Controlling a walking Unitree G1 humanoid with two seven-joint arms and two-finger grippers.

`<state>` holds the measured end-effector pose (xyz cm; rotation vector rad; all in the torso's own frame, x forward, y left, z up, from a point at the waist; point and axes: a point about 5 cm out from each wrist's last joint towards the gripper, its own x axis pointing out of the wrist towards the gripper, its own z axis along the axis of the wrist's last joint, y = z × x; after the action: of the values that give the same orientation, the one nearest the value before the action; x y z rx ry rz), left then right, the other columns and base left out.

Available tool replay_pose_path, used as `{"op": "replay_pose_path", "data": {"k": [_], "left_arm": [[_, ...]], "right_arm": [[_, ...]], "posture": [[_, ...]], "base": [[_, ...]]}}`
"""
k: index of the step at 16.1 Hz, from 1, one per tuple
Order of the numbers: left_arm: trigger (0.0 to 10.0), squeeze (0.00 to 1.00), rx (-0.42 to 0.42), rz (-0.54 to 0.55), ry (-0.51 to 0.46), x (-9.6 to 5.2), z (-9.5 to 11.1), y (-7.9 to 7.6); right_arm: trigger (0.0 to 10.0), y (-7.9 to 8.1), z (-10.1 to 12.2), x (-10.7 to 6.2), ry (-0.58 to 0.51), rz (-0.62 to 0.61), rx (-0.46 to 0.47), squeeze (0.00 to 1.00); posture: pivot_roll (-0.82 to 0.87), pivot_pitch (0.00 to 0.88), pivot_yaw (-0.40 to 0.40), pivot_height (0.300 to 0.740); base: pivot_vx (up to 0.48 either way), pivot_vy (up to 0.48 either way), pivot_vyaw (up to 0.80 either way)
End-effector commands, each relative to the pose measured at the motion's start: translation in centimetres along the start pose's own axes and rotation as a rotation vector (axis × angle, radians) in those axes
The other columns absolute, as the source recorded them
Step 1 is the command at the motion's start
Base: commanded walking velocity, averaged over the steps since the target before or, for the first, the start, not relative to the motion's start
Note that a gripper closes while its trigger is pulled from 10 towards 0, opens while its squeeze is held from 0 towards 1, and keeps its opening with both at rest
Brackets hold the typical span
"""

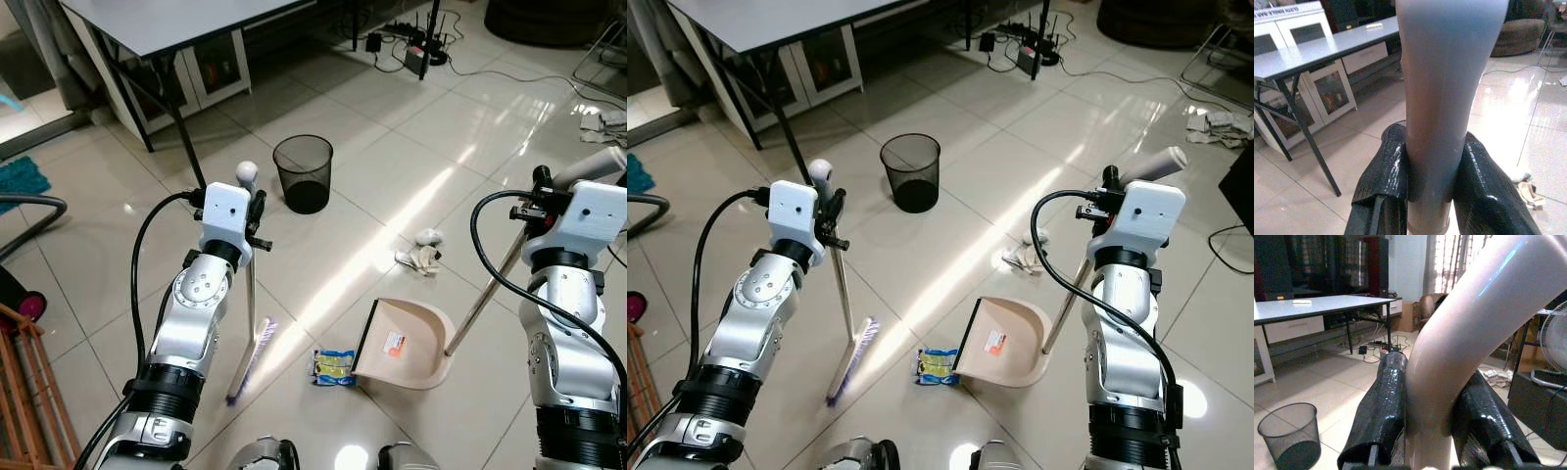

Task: Sweep floor

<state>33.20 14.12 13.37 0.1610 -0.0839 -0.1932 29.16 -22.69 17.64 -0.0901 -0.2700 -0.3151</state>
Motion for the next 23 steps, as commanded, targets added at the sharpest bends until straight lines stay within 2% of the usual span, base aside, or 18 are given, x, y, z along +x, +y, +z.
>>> {"op": "replay_pose_path", "data": {"k": [1, 2, 6, 7, 10, 13, 15, 17, 18, 19, 21, 23], "left_arm": [[10.0, 0.00, 0.001, 0.026, -0.021, 0.3, 0.5, 0.6], [10.0, 0.00, -0.025, 0.056, -0.004, 0.5, 0.1, 0.9], [10.0, 0.00, -0.003, 0.134, -0.009, 1.0, 0.1, 2.0], [10.0, 0.00, 0.002, 0.149, -0.009, 1.2, 0.0, 2.3], [10.0, 0.00, -0.040, 0.216, -0.038, 1.9, 0.2, 3.3], [10.0, 0.00, -0.042, 0.253, -0.063, 1.7, 0.0, 4.1], [10.0, 0.00, -0.002, 0.218, -0.092, 1.8, 0.2, 3.9], [10.0, 0.00, 0.031, 0.176, -0.119, 2.9, 0.8, 3.2], [10.0, 0.00, 0.044, 0.171, -0.119, 3.1, 0.9, 3.0], [10.0, 0.00, 0.014, 0.126, -0.151, 3.3, 1.3, 2.2], [10.0, 0.00, -0.010, 0.101, -0.180, 3.4, 1.7, 1.7], [10.0, 0.00, 0.001, 0.082, -0.184, 3.9, 1.8, 1.2]], "right_arm": [[10.0, 0.2, 1.0, 0.5, -0.056, 0.000, -0.005, 0.00], [10.0, 0.3, 0.9, 0.8, -0.064, 0.010, -0.019, 0.00], [10.0, 0.4, 0.2, 1.5, -0.078, 0.002, -0.063, 0.00], [10.0, 0.7, 0.1, 1.8, -0.094, 0.040, -0.111, 0.00], [10.0, 1.2, -0.8, 2.6, -0.097, 0.097, -0.158, 0.00], [10.0, 1.3, -2.0, 2.4, -0.098, 0.101, -0.166, 0.00], [10.0, 1.4, -2.1, 2.2, -0.111, 0.081, -0.165, 0.00], [10.0, 2.0, -2.3, 3.3, -0.122, 0.071, -0.152, 0.00], [10.0, 2.1, -2.4, 3.5, -0.120, 0.070, -0.151, 0.00], [10.0, 2.7, -2.9, 3.6, -0.107, 0.073, -0.122, 0.00], [10.0, 3.4, -3.0, 3.5, -0.110, 0.091, -0.102, 0.00], [10.0, 5.4, -3.4, 3.4, -0.106, 0.150, -0.097, 0.00]], "posture": [[-0.06, 0.143, 0.067, 0.740], [-0.06, 0.151, 0.065, 0.740], [-0.05, 0.176, 0.055, 0.740], [-0.05, 0.211, 0.036, 0.740], [-0.03, 0.258, -0.001, 0.740], [0.00, 0.290, 0.021, 0.740], [-0.01, 0.303, 0.044, 0.740], [0.02, 0.369, 0.073, 0.740], [0.02, 0.376, 0.071, 0.740], [0.06, 0.345, 0.068, 0.740], [0.07, 0.336, 0.060, 0.740], [0.09, 0.364, 0.059, 0.740]], "base": [[0.000, 0.000, 0.00], [0.000, 0.000, 0.00], [0.000, 0.000, 0.00], [0.000, 0.000, 0.00], [0.000, 0.000, 0.00], [0.000, 0.000, 0.00], [0.000, 0.000, 0.00], [0.000, 0.000, 0.00], [0.000, 0.000, 0.00], [0.000, 0.000, 0.00], [0.000, 0.000, 0.00], [0.000, 0.000, 0.00]]}}
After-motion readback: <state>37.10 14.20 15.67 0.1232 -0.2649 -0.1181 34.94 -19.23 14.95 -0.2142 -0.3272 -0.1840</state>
